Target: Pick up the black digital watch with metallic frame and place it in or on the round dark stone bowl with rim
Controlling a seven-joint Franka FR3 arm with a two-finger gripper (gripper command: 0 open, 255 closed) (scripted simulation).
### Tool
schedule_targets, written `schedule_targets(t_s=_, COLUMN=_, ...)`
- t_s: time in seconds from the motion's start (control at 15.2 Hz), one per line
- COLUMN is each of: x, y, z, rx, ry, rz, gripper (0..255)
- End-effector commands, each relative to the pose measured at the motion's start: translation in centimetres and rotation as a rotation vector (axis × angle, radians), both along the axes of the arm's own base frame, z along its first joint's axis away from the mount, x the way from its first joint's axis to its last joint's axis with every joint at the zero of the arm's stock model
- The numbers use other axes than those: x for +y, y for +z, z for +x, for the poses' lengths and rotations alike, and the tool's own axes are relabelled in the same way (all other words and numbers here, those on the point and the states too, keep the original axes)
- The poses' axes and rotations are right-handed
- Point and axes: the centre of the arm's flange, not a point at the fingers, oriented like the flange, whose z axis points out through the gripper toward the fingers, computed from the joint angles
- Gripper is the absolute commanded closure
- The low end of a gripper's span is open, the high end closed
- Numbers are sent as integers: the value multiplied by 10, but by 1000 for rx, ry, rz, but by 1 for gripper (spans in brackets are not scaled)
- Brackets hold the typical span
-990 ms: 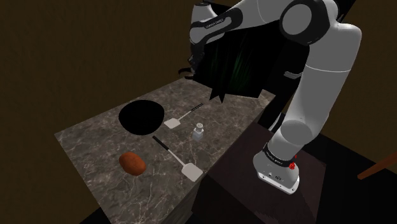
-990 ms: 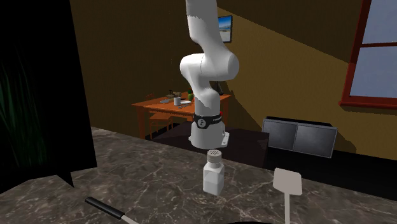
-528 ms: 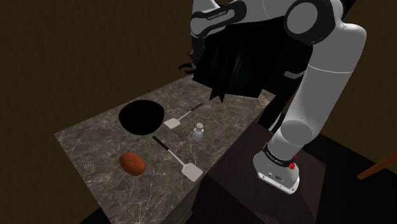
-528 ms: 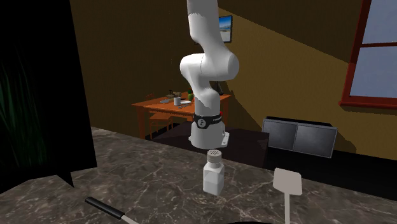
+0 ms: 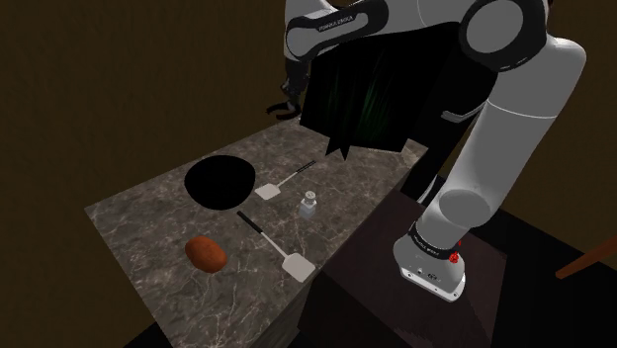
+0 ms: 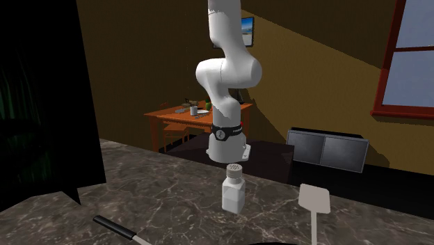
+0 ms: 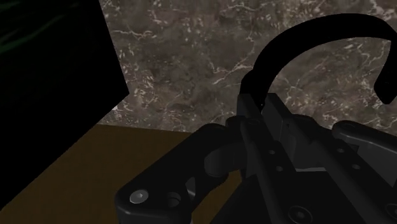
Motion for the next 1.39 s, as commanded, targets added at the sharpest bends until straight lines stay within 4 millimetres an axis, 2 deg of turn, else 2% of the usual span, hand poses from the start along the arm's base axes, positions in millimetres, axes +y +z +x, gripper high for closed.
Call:
schedule_targets(t_s=0.0, x=26, y=3, z=-6, rx=0, ry=-1, rz=0, gripper=255)
schedule_targets(t_s=1.32, x=284, y=22, z=-56, rx=0, ry=-1, rz=0, gripper=255)
